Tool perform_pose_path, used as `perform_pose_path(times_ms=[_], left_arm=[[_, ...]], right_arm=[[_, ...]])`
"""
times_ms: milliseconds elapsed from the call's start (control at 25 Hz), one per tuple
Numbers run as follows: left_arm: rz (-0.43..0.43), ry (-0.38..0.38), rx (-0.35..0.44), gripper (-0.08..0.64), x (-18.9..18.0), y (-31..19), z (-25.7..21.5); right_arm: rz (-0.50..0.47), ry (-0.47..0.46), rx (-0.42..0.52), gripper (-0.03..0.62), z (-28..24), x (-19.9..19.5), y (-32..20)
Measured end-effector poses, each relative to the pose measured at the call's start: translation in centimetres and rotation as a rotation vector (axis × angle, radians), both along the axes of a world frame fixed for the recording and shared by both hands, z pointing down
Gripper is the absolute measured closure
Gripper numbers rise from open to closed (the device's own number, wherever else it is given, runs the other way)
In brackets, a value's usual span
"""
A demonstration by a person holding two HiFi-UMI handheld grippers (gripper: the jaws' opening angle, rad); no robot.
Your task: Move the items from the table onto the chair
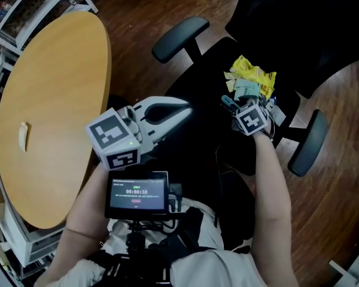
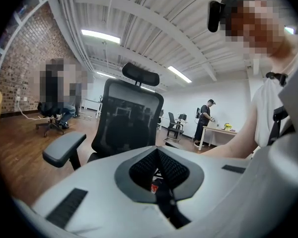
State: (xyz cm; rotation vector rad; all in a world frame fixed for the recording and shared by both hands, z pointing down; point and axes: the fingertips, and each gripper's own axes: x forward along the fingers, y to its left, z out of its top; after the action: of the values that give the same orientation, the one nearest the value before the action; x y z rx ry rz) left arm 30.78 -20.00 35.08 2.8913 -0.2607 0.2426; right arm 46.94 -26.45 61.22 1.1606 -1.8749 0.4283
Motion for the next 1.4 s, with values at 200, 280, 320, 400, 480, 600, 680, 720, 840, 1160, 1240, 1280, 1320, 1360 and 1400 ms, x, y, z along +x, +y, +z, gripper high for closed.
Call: perform_pose_path(times_ms=[200,280,320,400,480,600,680,720,840,1160,1240,1280,1320,1360,1400], left_arm=[[-0.021,0.063,-0.024,0.549,-0.5,-0.2,-1.5],[-0.042,0.080,-0.023,0.549,-1.1,-0.6,-2.2],[-0.059,0.089,-0.026,0.549,-1.5,-0.9,-2.5],[-0.100,0.108,-0.027,0.549,-2.4,-1.4,-3.2],[-0.147,0.128,-0.006,0.549,-3.5,-1.9,-4.3],[-0.213,0.169,0.037,0.549,-5.4,-2.5,-6.6],[-0.247,0.193,0.055,0.549,-6.4,-2.6,-8.0],[-0.263,0.203,0.063,0.549,-6.9,-2.6,-8.8],[-0.323,0.219,0.088,0.549,-8.5,-2.6,-10.3],[-0.503,0.139,0.202,0.549,-17.7,-1.3,-11.4],[-0.538,0.126,0.211,0.549,-20.2,-1.3,-11.6],[-0.567,0.117,0.219,0.549,-21.5,-1.2,-11.7],[-0.600,0.108,0.226,0.549,-22.7,-1.1,-11.8],[-0.630,0.102,0.231,0.549,-23.9,-0.8,-11.9],[-0.648,0.097,0.233,0.549,-24.8,-0.5,-12.0]], right_arm=[[0.039,-0.102,0.061,0.425,-2.0,0.2,0.3],[0.073,-0.215,0.130,0.461,-5.1,-0.5,0.1],[0.089,-0.297,0.170,0.515,-6.9,-1.1,-0.1],[0.093,-0.481,0.244,0.586,-10.9,-2.8,-0.4],[0.045,-0.603,0.311,0.592,-14.9,-5.1,-0.6],[-0.073,-0.681,0.402,0.592,-20.6,-9.1,-0.7],[-0.153,-0.735,0.450,0.592,-24.3,-11.8,-0.1],[-0.197,-0.758,0.473,0.592,-26.2,-13.0,0.3],[-0.357,-0.821,0.534,0.592,-31.4,-16.8,1.4],[-0.673,-0.943,0.542,0.592,-36.7,-30.4,3.7],[-0.719,-0.937,0.521,0.592,-36.7,-33.6,4.0],[-0.745,-0.945,0.503,0.592,-36.7,-35.1,4.3],[-0.774,-0.957,0.485,0.592,-36.7,-36.4,4.6],[-0.803,-0.969,0.467,0.592,-36.8,-37.6,5.0],[-0.828,-0.978,0.453,0.592,-36.9,-38.8,5.4]])
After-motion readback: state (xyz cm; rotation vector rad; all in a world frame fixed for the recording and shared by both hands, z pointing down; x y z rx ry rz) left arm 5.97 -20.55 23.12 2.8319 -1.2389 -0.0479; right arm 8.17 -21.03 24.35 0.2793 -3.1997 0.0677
